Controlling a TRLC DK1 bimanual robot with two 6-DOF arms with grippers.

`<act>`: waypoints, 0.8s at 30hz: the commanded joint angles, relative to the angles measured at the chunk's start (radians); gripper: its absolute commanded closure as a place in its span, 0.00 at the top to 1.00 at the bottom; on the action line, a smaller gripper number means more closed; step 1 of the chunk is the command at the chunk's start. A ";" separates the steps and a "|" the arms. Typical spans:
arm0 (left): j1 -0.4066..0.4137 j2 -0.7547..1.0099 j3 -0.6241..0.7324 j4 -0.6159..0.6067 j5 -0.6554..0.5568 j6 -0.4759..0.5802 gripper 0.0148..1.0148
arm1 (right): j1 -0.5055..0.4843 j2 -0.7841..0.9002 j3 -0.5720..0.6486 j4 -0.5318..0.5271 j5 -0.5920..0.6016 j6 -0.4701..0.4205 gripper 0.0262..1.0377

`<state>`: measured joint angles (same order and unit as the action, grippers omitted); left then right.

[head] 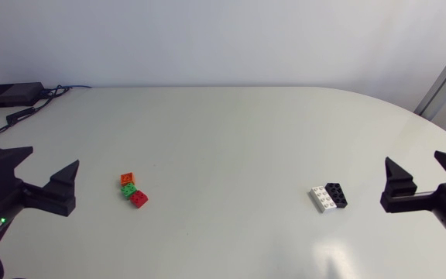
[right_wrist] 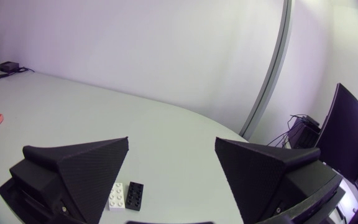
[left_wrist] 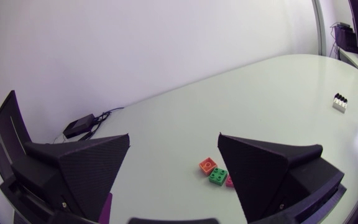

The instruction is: Sort duplo bricks by size, large to the right and small to the left

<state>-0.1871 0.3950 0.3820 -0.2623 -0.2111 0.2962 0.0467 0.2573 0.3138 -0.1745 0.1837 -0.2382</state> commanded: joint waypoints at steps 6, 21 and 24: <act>0.064 -0.132 -0.136 0.091 0.069 -0.109 0.97 | -0.019 -0.086 -0.111 0.064 -0.055 0.093 0.96; 0.181 -0.382 -0.370 0.254 0.204 -0.287 0.97 | -0.045 -0.249 -0.304 0.169 -0.177 0.231 0.96; 0.187 -0.395 -0.382 0.262 0.211 -0.296 0.97 | -0.047 -0.257 -0.314 0.175 -0.184 0.238 0.96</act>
<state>-0.0078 0.0132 0.0231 -0.0170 -0.0082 0.0357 0.0063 0.0093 0.0441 -0.0029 0.0059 -0.0345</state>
